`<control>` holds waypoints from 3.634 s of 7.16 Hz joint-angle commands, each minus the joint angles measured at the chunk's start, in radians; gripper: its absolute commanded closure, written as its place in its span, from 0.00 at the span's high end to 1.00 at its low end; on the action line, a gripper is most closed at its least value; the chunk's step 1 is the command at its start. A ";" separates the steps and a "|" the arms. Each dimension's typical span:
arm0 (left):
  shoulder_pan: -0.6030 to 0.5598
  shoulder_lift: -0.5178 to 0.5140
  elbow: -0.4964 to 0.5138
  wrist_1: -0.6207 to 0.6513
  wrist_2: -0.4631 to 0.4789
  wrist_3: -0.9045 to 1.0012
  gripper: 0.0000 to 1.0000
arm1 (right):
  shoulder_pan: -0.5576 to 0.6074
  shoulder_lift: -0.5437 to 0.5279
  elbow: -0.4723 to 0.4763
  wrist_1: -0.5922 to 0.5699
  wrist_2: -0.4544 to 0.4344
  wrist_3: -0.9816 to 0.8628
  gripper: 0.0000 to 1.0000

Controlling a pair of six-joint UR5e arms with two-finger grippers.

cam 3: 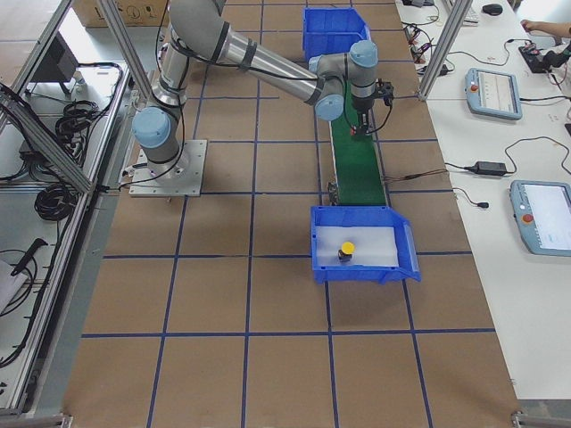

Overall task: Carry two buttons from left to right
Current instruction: 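Lower the right gripper and grasp the red-capped button, then carry the red-capped button with the right gripper into the far bin, then lower the red-capped button onto the foam and open the right gripper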

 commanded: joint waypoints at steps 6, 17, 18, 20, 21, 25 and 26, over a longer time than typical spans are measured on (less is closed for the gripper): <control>0.000 0.000 0.000 0.001 0.000 0.000 1.00 | -0.419 -0.128 -0.027 0.155 -0.078 -0.209 0.03; 0.000 0.000 0.000 0.002 0.000 -0.002 1.00 | -0.611 -0.085 -0.040 0.126 0.092 -1.156 0.04; 0.000 0.000 0.000 0.002 -0.002 -0.002 1.00 | -0.630 -0.080 -0.041 0.122 0.095 -1.272 0.04; 0.000 0.000 0.002 0.002 -0.002 0.000 1.00 | -0.674 -0.050 -0.050 0.120 0.167 -1.563 0.05; 0.000 0.000 0.000 0.002 -0.002 0.000 1.00 | -0.674 -0.030 -0.072 0.120 0.169 -1.636 0.06; 0.000 0.000 0.002 0.002 -0.002 -0.002 1.00 | -0.674 0.096 -0.164 0.129 0.190 -2.006 0.06; 0.000 0.000 0.002 0.002 -0.002 -0.002 1.00 | -0.674 0.122 -0.162 0.134 0.192 -2.085 0.06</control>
